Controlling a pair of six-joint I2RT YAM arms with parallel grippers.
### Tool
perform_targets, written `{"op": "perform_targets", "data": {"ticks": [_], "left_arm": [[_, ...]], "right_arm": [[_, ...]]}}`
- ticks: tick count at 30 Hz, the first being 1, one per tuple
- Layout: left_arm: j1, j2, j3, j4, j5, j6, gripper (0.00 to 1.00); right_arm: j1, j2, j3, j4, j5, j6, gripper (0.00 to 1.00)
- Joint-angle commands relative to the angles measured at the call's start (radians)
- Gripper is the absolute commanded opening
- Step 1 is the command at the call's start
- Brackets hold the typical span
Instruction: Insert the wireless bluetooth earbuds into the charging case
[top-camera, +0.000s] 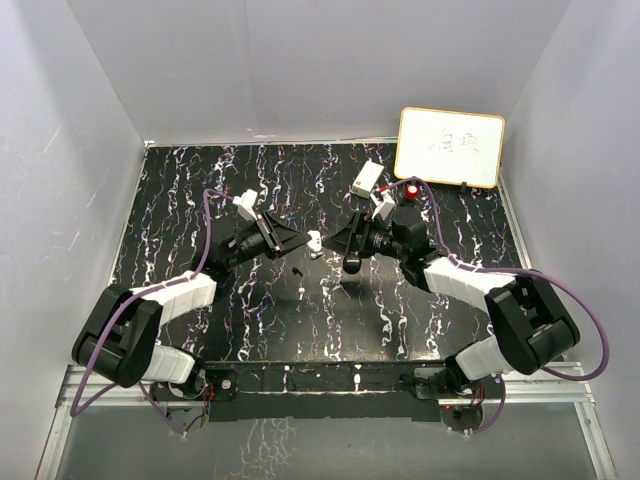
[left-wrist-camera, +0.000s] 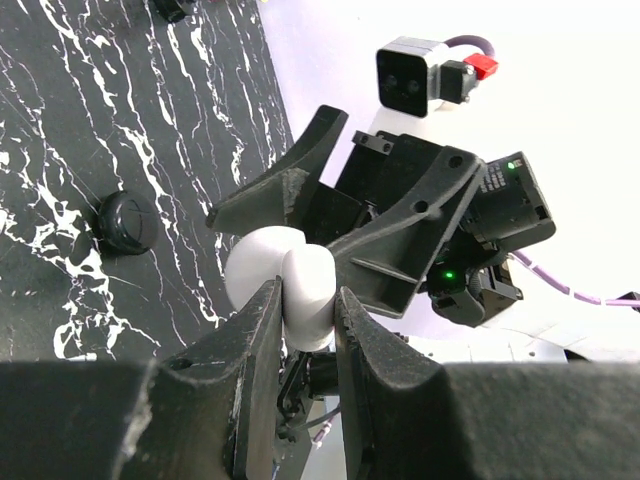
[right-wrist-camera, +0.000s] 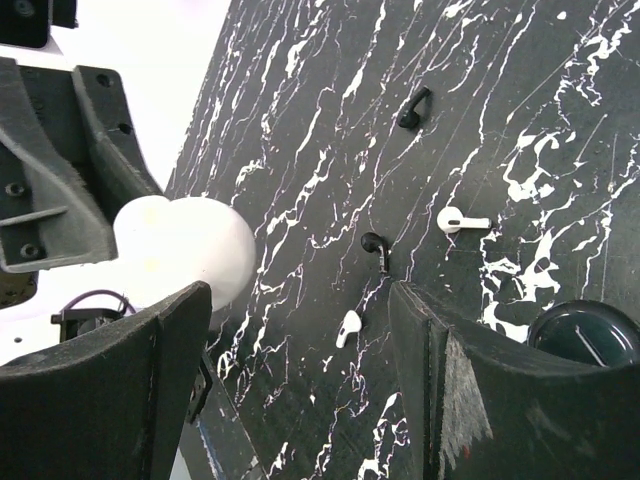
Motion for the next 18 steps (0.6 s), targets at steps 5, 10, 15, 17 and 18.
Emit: {"op": "perform_targets", "data": {"ticks": [5, 10, 15, 17, 18], "left_arm": [[-0.003, -0.01, -0.005, 0.09, 0.054, -0.035, 0.0], [0.007, -0.008, -0.009, 0.107, 0.058, -0.051, 0.0], [0.126, -0.035, -0.009, 0.057, 0.118, -0.07, 0.0], [0.189, -0.048, -0.011, 0.035, 0.151, -0.068, 0.0], [0.211, -0.053, -0.009, 0.021, 0.169, -0.064, 0.0]], "right_arm": [[0.001, 0.031, 0.039, 0.083, -0.002, 0.001, 0.69], [0.001, 0.046, 0.043, 0.064, 0.024, -0.007, 0.7], [0.001, 0.013, 0.054, -0.093, 0.127, -0.098, 0.71], [0.001, -0.01, 0.063, -0.164, 0.174, -0.162, 0.72], [0.004, -0.022, 0.069, -0.209, 0.197, -0.193, 0.73]]}}
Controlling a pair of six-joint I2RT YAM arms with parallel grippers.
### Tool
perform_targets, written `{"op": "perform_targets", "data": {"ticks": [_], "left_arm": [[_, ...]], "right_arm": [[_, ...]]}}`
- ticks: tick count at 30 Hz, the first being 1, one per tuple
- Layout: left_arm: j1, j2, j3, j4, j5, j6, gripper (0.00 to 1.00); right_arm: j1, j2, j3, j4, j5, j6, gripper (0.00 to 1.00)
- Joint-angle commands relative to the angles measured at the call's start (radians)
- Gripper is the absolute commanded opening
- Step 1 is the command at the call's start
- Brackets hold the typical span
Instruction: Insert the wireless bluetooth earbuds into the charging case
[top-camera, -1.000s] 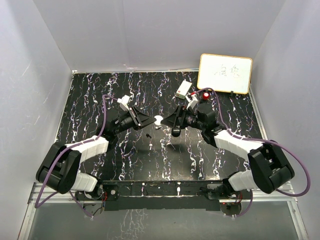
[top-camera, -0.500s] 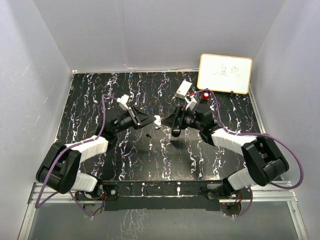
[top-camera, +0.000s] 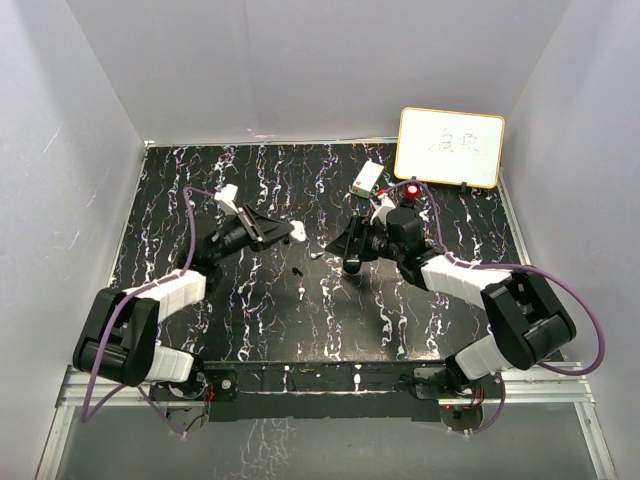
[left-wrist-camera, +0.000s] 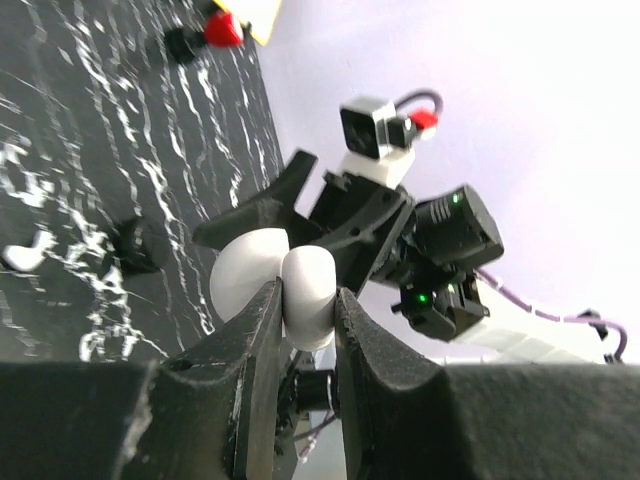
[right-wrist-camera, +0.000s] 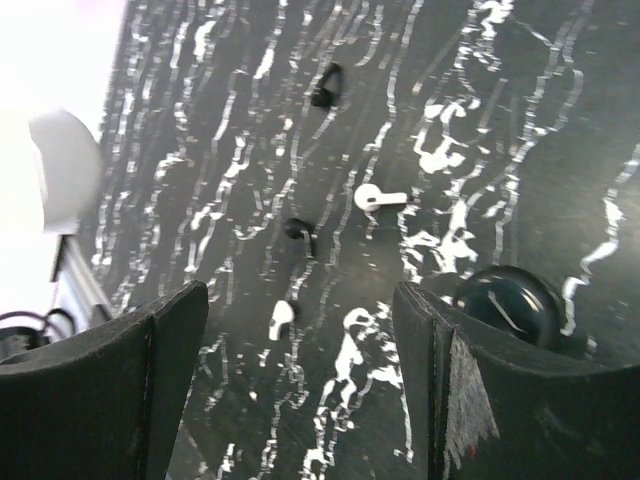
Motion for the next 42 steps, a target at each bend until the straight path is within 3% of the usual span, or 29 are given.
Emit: {"op": "perform_targets", "data": {"ticks": [1, 5, 11, 21, 28, 36, 42], "left_arm": [[0.115, -0.053, -0.001, -0.037, 0.099, 0.007, 0.0], [0.159, -0.061, 0.019, -0.119, 0.137, 0.056, 0.0], [0.194, -0.086, -0.004, -0.088, 0.16, 0.06, 0.0], [0.263, -0.091, -0.014, -0.096, 0.232, 0.071, 0.0], [0.29, -0.052, -0.043, -0.042, 0.308, 0.043, 0.0], [0.298, 0.058, -0.056, 0.126, 0.393, -0.046, 0.0], [0.298, 0.057, -0.044, 0.102, 0.407, -0.026, 0.0]], "right_arm": [[0.006, -0.075, 0.061, -0.157, 0.135, -0.161, 0.73], [0.017, -0.126, 0.071, -0.239, 0.239, -0.256, 0.75], [0.059, -0.097, 0.144, -0.337, 0.312, -0.337, 0.74], [0.333, 0.067, 0.286, -0.498, 0.593, -0.323, 0.69], [0.404, 0.104, 0.3, -0.491, 0.611, -0.26, 0.64], [0.438, 0.147, 0.319, -0.483, 0.586, -0.242, 0.54], [0.469, 0.184, 0.339, -0.473, 0.568, -0.22, 0.49]]}}
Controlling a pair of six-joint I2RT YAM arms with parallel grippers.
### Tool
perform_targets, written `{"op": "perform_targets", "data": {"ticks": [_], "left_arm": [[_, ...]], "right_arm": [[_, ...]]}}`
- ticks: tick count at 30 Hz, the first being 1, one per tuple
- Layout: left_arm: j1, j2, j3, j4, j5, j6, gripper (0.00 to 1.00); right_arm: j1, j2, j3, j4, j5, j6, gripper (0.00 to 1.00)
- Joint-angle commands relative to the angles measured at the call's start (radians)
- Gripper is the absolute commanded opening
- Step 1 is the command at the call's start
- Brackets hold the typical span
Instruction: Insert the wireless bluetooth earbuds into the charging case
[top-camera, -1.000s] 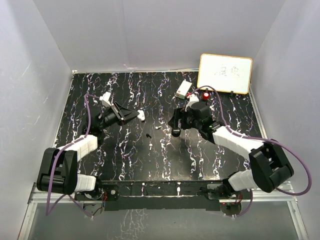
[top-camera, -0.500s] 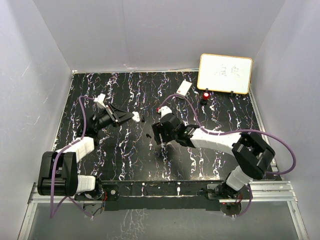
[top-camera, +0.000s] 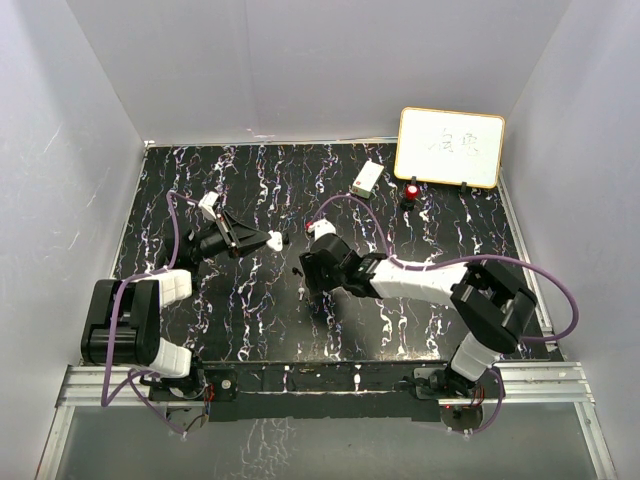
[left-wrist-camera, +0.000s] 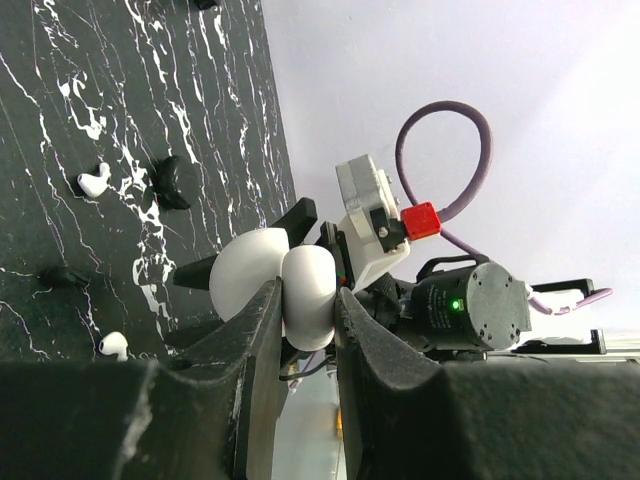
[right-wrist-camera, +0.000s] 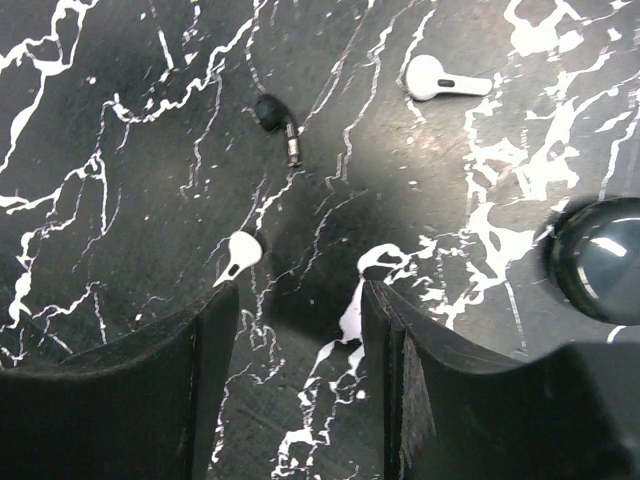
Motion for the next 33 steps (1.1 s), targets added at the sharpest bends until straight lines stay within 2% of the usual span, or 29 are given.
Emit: {"op": "perform_targets", "data": {"ticks": [1, 8, 14, 21, 33], "left_arm": [[0.006, -0.033, 0.011, 0.013, 0.048, 0.015, 0.0], [0.008, -0.075, 0.031, -0.128, 0.038, 0.105, 0.0], [0.009, -0.069, 0.024, -0.103, 0.04, 0.089, 0.0], [0.012, -0.062, 0.015, -0.09, 0.042, 0.083, 0.0], [0.016, -0.071, 0.006, -0.093, 0.039, 0.078, 0.0]], "right_arm": [[0.022, 0.017, 0.06, 0.048, -0.007, 0.03, 0.49], [0.035, 0.057, 0.082, 0.053, -0.031, 0.039, 0.47], [0.043, 0.077, 0.091, 0.054, -0.035, 0.045, 0.46], [0.052, 0.094, 0.102, 0.054, -0.039, 0.052, 0.36], [0.061, 0.15, 0.141, 0.026, -0.029, 0.071, 0.31]]}}
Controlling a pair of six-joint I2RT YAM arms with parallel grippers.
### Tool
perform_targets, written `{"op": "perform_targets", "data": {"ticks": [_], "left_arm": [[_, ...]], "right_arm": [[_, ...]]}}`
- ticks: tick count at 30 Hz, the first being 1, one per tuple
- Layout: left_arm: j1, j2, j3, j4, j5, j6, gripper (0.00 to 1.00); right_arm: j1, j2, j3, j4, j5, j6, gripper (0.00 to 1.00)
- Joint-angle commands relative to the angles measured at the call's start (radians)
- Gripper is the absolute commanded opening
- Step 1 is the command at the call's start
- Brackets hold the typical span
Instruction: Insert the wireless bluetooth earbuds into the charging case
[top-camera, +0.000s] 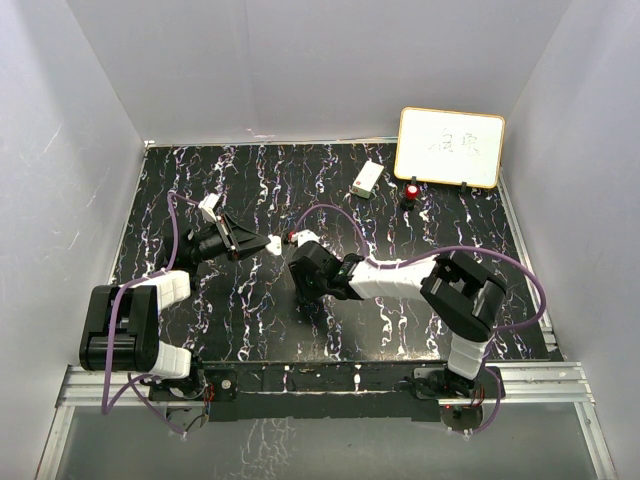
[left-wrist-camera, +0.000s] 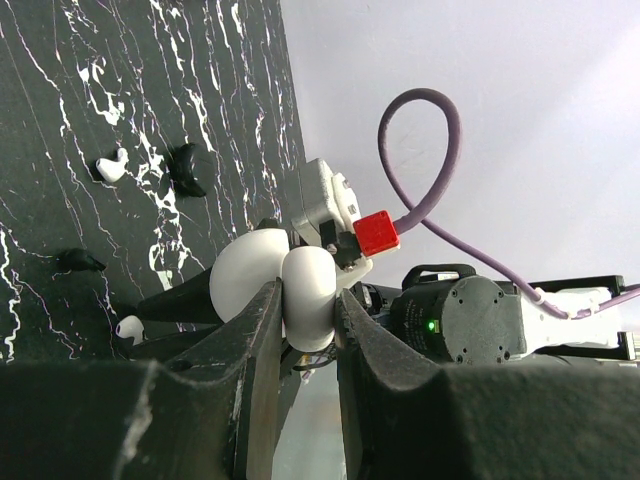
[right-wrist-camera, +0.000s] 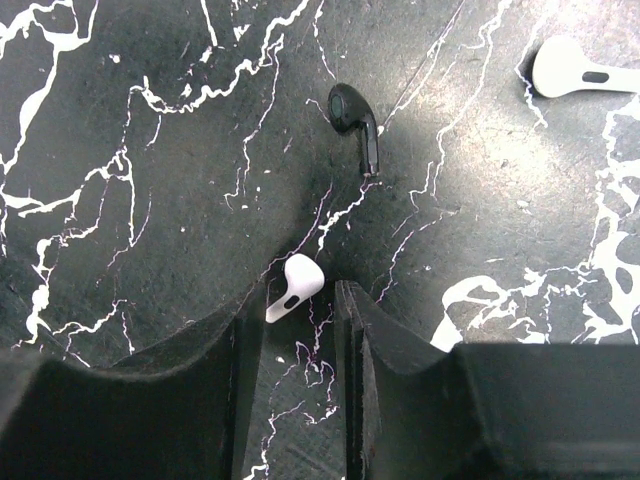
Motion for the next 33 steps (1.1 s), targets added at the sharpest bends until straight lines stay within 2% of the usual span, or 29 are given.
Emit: {"op": "perform_targets", "data": {"ticks": [1, 33], "left_arm": [[0.008, -0.033, 0.004, 0.016, 0.022, -0.004, 0.0], [0.019, -0.039, 0.005, 0.001, 0.036, -0.002, 0.0]], "right_arm": [[0.007, 0.002, 0.053, 0.026, 0.017, 0.02, 0.31], [0.009, 0.049, 0.08, -0.025, 0.042, 0.01, 0.27]]}}
